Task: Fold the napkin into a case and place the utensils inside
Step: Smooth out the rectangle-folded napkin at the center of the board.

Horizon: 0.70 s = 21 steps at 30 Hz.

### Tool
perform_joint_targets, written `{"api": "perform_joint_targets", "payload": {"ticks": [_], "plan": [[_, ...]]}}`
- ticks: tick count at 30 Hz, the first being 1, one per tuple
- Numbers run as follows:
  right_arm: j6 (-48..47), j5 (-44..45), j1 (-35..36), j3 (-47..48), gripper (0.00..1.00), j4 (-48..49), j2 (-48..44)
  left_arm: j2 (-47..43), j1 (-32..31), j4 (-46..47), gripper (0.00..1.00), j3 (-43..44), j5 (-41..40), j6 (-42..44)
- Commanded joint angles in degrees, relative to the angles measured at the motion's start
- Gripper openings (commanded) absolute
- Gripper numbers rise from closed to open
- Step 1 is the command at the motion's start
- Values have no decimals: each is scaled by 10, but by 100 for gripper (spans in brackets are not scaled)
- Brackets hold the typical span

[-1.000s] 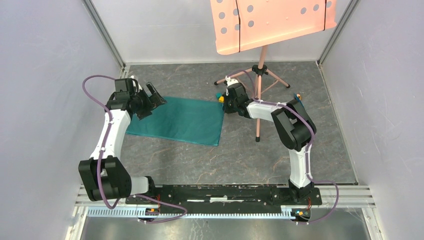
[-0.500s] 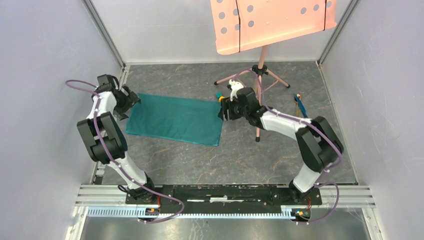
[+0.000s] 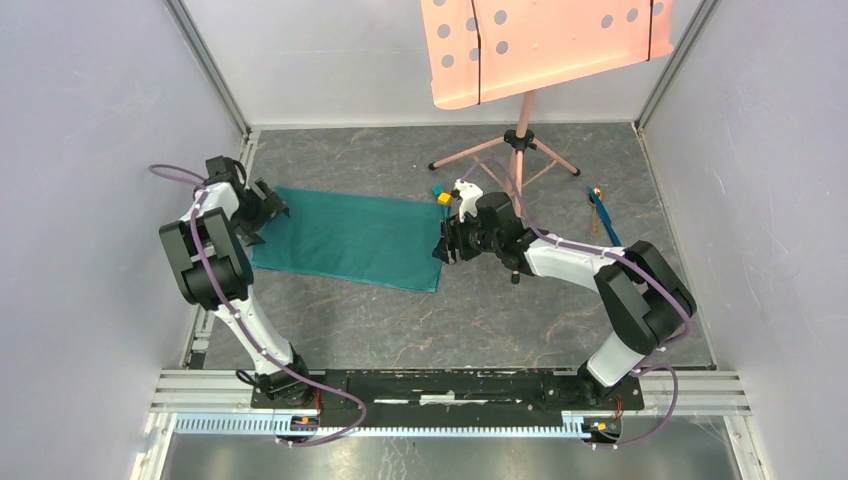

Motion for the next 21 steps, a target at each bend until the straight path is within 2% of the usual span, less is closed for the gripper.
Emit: {"api": "perform_joint_targets", "payload": {"ticks": [1, 11, 18, 21], "plan": [[2, -17, -1, -14, 67, 45, -24, 15, 1, 0, 99, -22, 6, -2], [4, -4, 3, -32, 67, 56, -35, -36, 20, -51, 100, -136, -11, -102], [-6, 6, 8, -25, 67, 27, -24, -154, 36, -109, 100, -256, -87, -172], [-15, 8, 11, -19, 67, 9, -22, -216, 40, -130, 100, -274, -133, -178]]}}
